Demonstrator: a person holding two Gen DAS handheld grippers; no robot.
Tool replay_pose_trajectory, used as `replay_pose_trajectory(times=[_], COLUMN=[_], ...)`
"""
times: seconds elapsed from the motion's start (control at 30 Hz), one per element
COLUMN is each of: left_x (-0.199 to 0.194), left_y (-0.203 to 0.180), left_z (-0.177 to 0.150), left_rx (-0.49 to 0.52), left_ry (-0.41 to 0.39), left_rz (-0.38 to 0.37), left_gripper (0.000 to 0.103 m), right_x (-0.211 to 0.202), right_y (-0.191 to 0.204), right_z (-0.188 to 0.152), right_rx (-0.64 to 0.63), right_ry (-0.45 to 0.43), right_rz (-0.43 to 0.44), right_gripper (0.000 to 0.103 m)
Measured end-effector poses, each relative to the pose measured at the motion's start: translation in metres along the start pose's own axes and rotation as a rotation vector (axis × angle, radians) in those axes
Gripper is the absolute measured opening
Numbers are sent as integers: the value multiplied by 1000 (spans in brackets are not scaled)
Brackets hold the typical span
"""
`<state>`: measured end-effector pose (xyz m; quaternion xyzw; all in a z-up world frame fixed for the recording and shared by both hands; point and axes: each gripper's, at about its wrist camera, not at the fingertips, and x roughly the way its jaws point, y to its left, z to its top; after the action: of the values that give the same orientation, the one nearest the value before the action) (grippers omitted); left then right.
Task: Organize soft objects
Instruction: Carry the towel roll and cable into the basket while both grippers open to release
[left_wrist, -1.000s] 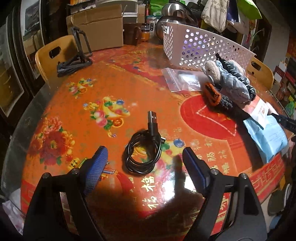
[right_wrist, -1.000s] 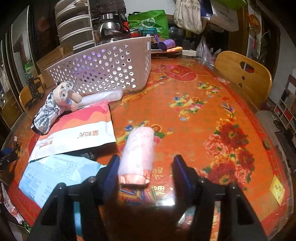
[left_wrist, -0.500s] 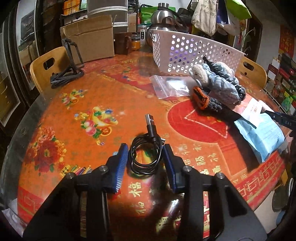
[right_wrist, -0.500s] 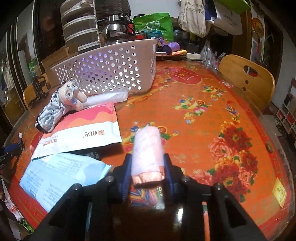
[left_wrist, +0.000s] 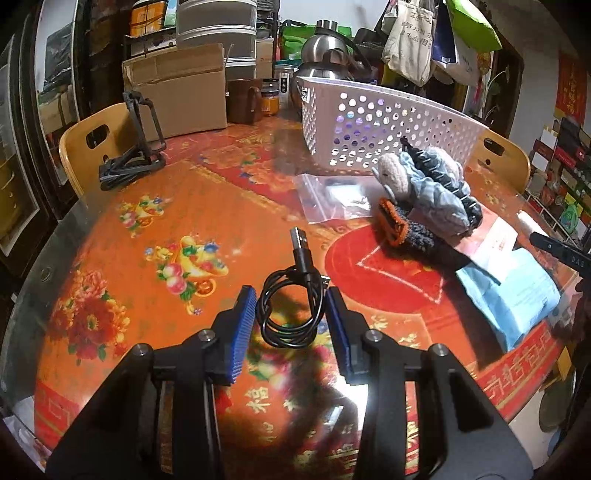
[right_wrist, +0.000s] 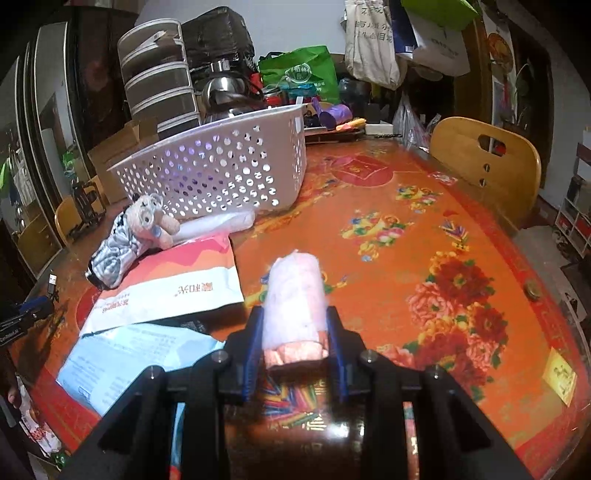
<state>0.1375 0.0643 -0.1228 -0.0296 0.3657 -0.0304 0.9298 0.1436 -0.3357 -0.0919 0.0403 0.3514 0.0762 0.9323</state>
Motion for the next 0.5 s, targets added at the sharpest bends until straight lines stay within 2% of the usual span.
replay_pose_trajectory(times=[0.3, 0.5], left_x=[-8, -15], left_y=[-10, -19], left_z=[33, 76], left_rx=[-8, 3], left_ry=[-26, -45], left_rz=[-31, -69], left_gripper=[36, 36], right_x=[-18, -19], right_y=[11, 21], right_z=[40, 83], right_rx=[-40, -67], right_ry=[-49, -74], right_rz=[53, 66], right_gripper=[31, 31])
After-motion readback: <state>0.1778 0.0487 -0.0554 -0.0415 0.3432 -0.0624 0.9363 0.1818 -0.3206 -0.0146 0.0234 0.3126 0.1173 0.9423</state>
